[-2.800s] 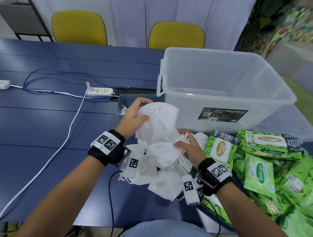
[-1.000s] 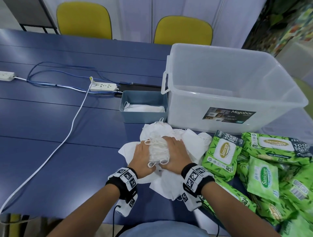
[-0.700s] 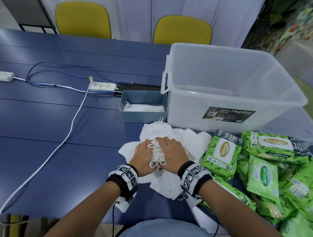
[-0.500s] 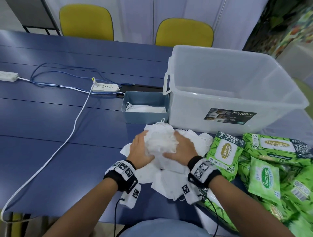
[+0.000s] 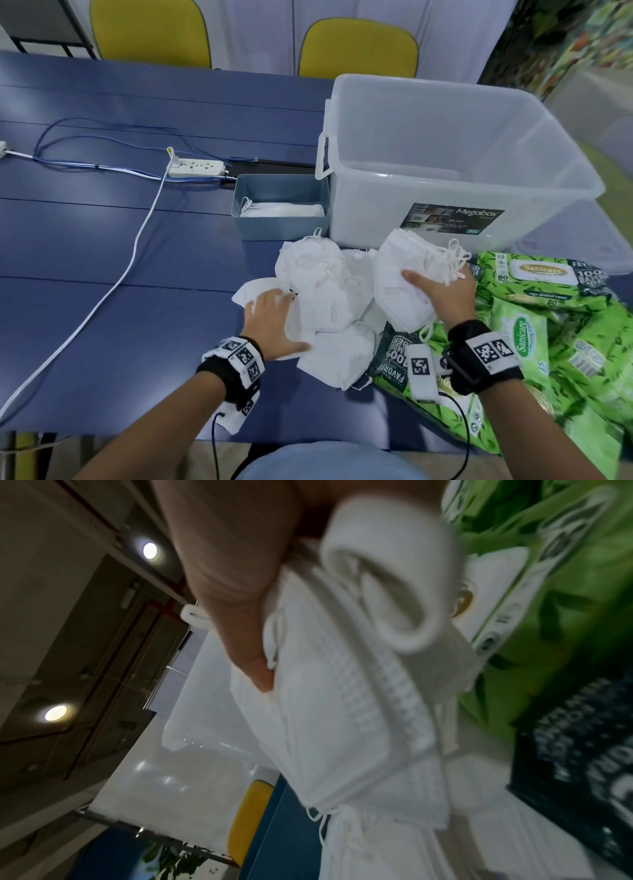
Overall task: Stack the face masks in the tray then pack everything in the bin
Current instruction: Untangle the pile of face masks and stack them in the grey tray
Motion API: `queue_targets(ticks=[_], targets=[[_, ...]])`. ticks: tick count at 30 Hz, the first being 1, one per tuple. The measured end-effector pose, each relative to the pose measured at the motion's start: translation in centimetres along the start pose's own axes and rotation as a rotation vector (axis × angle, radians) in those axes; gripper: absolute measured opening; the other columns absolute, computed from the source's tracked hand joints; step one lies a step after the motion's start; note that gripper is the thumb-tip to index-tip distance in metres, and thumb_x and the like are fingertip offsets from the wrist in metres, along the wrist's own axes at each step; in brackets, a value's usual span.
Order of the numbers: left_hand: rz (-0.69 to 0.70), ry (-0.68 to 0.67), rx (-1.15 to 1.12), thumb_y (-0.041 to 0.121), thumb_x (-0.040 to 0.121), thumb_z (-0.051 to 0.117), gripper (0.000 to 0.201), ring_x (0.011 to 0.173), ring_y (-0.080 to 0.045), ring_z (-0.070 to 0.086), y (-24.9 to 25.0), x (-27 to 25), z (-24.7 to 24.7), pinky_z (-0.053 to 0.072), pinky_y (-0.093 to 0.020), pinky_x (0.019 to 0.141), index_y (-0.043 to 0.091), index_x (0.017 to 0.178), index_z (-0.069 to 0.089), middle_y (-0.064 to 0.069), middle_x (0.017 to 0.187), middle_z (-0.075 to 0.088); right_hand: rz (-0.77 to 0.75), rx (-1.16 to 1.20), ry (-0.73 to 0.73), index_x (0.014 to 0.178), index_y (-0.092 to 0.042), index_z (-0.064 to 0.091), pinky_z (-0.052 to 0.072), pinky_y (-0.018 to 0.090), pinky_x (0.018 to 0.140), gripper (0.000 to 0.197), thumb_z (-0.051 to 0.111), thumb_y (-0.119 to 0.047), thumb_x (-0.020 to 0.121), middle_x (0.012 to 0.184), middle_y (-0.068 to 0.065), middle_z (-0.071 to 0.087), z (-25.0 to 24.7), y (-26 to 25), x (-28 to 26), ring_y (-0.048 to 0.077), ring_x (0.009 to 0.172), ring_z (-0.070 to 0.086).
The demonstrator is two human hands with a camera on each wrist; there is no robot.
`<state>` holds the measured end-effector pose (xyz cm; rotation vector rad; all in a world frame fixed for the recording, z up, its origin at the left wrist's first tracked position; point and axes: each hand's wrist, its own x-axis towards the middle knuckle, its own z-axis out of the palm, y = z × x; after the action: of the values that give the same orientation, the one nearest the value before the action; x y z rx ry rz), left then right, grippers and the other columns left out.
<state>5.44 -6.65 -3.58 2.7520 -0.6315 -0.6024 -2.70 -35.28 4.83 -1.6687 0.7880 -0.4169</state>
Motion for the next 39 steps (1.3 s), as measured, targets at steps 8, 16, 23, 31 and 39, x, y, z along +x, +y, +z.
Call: queue_targets(ticks=[8,16,23,31,39], targets=[[-0.259,0.111,-0.218,0.074,0.064,0.065,0.103,0.129,-0.029,0.032,5.9,1.9,1.5,0.025,-0.045,0.105,0.018,0.142,0.026,-0.007,0.139,0.037,0.051,0.182,0.055,0.118,-0.012,0.059,0.049,0.039,0.099,0.065,0.088,-0.010,0.060,0.112,-0.002,0.068,-0.5,0.6,-1.6,0.015,0.104,0.064],[-0.308,0.046,-0.339,0.050,0.072,0.075,0.086,0.125,-0.029,0.044,5.1,4.0,-0.6,0.028,-0.041,0.100,0.016,0.137,0.032,-0.005,0.134,0.050,0.065,0.212,0.090,0.107,-0.018,0.063,0.048,0.039,0.100,0.054,0.089,-0.010,0.059,0.107,-0.006,0.069,-2.2,0.9,-2.4,0.010,0.101,0.065],[-0.125,0.172,-0.793,0.016,0.069,0.084,0.045,0.099,-0.026,0.062,1.2,3.9,-3.6,0.051,-0.039,0.086,0.007,0.107,0.062,-0.008,0.106,0.066,0.071,0.257,0.127,0.115,-0.009,0.063,0.049,0.045,0.098,0.062,0.089,-0.009,0.059,0.112,0.001,0.069,-2.9,0.8,-2.2,0.016,0.104,0.066],[-0.073,-0.003,-0.884,0.005,0.071,0.081,0.038,0.095,-0.024,0.066,-1.9,2.3,-4.5,0.054,-0.030,0.076,0.012,0.104,0.065,-0.002,0.100,0.069,0.099,0.267,0.086,0.119,-0.010,0.062,0.050,0.039,0.098,0.068,0.090,-0.013,0.057,0.113,-0.001,0.069,-1.8,0.7,-1.7,0.014,0.104,0.066],[-0.129,-0.013,-0.587,0.026,0.073,0.080,0.029,0.067,-0.016,0.051,2.2,3.5,-1.9,0.038,-0.025,0.063,0.005,0.074,0.061,-0.002,0.073,0.054,0.105,0.309,0.036,0.105,-0.018,0.050,0.043,0.026,0.091,0.053,0.083,-0.004,0.066,0.094,-0.011,0.062,-0.1,-0.3,-1.7,0.006,0.092,0.061]])
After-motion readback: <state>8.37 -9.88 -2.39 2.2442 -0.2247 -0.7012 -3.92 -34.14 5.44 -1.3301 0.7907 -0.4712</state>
